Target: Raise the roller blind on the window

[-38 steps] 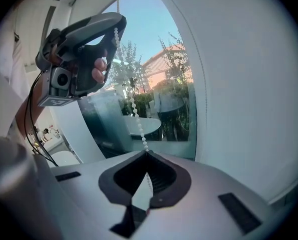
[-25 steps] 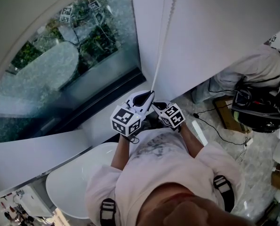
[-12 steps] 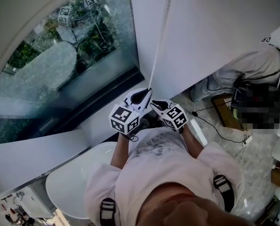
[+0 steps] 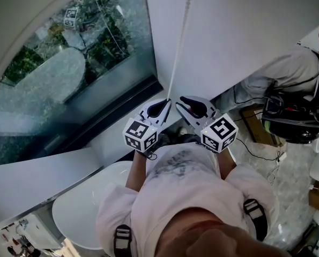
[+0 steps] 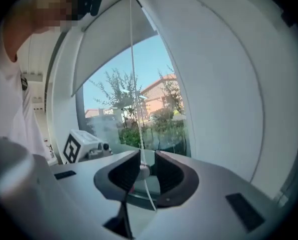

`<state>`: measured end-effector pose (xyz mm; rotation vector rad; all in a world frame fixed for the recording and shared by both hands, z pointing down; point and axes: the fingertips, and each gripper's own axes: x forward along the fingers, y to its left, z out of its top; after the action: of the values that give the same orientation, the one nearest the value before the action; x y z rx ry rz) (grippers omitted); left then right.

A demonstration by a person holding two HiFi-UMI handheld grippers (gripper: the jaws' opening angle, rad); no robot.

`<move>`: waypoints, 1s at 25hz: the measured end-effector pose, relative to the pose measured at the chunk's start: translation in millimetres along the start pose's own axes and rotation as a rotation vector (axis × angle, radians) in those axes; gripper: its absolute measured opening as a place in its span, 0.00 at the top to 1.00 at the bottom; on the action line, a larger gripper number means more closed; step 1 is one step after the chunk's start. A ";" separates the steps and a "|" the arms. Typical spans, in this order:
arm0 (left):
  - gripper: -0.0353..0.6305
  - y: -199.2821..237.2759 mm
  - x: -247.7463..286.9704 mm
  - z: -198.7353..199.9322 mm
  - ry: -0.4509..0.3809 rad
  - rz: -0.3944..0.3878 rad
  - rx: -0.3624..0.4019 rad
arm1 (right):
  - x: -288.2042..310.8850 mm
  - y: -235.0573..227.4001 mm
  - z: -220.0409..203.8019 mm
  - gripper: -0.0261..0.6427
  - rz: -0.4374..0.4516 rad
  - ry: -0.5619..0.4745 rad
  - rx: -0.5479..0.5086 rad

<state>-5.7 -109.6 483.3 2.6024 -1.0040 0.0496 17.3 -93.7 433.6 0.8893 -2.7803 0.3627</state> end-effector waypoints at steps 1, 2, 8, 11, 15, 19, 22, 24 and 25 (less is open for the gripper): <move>0.94 -0.1 0.0 0.0 0.000 0.000 0.000 | -3.1 1.2 13.2 0.75 -0.001 -0.023 -0.008; 0.94 -0.3 -0.1 0.0 0.000 -0.001 0.000 | -5.4 3.0 25.6 0.75 0.001 -0.044 -0.026; 0.94 -3.9 0.2 -1.3 0.000 -0.004 0.001 | -10.1 17.2 95.5 0.75 0.044 -0.173 -0.142; 0.94 -3.4 0.6 -0.9 0.000 -0.004 0.002 | -7.5 22.1 123.1 0.75 0.057 -0.222 -0.173; 0.94 -1.9 0.7 -1.3 0.001 -0.003 0.002 | -4.1 24.6 154.1 0.75 0.067 -0.281 -0.194; 0.94 -1.9 1.5 -4.7 0.006 -0.003 0.003 | -3.6 27.2 176.5 0.76 0.077 -0.313 -0.218; 0.94 -0.9 2.2 -4.9 0.004 -0.004 0.001 | -1.5 29.5 181.0 0.86 0.093 -0.315 -0.204; 0.94 -0.7 2.2 -4.6 0.002 -0.005 0.000 | -2.2 29.1 180.8 0.87 0.087 -0.331 -0.180; 0.94 -0.3 2.2 -5.0 0.002 -0.005 0.000 | -2.6 28.4 180.2 0.87 0.078 -0.339 -0.179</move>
<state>-3.3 -109.1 488.2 2.6049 -0.9963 0.0510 -17.9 -122.4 257.0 0.8710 -3.0978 -0.0324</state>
